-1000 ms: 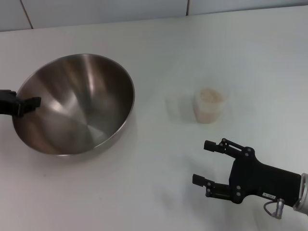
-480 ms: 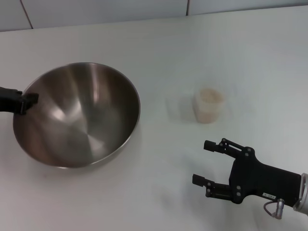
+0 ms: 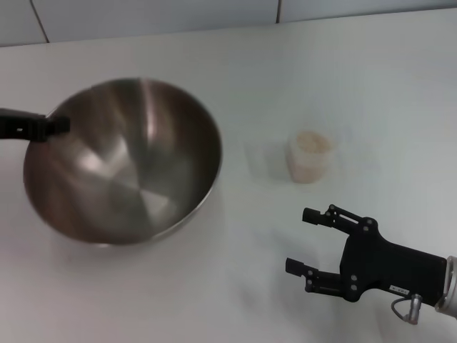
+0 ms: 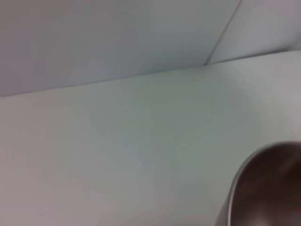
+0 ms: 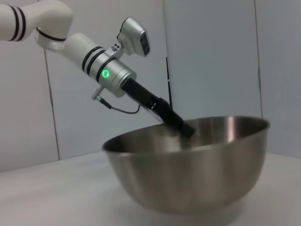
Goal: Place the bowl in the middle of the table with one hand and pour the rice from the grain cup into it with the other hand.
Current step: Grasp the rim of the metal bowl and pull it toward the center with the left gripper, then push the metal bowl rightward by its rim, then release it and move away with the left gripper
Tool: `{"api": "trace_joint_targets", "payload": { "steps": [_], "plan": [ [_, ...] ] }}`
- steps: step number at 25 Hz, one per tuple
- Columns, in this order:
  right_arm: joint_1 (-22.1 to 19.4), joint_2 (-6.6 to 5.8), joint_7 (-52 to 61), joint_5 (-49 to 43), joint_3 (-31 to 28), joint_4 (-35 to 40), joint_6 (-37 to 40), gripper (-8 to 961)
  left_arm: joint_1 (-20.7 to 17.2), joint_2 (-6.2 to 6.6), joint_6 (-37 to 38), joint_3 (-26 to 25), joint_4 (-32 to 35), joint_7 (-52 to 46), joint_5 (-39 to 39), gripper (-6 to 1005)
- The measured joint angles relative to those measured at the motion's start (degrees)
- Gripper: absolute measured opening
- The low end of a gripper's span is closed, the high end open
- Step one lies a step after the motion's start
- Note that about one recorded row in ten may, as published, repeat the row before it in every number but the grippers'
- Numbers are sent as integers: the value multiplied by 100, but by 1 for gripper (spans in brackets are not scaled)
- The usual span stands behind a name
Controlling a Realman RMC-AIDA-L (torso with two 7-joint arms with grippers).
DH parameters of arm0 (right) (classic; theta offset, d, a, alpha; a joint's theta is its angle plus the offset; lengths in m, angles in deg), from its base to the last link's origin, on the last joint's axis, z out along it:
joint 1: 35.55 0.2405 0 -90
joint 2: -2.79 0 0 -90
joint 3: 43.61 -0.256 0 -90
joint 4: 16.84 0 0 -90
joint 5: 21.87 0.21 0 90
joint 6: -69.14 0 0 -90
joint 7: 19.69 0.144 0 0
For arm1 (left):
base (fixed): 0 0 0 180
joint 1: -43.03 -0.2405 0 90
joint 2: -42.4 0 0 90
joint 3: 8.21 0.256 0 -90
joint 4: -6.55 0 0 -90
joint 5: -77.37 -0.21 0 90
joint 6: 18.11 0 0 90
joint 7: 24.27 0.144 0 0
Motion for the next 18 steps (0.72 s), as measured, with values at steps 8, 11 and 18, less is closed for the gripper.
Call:
{"api": "trace_joint_targets", "payload": {
  "steps": [8, 11, 18],
  "plan": [
    [38, 13, 0, -45, 0, -8, -10, 831, 456, -125, -254, 175, -294, 127, 10, 39],
    [39, 12, 0, -47, 0, -11, -9, 832, 671, -125, -595, 393, -699, 150, 14, 39],
    [37, 9, 0, -49, 0, -9, 0, 832, 752, -126, -1236, 884, -1077, 151, 22, 38]
  ]
}}
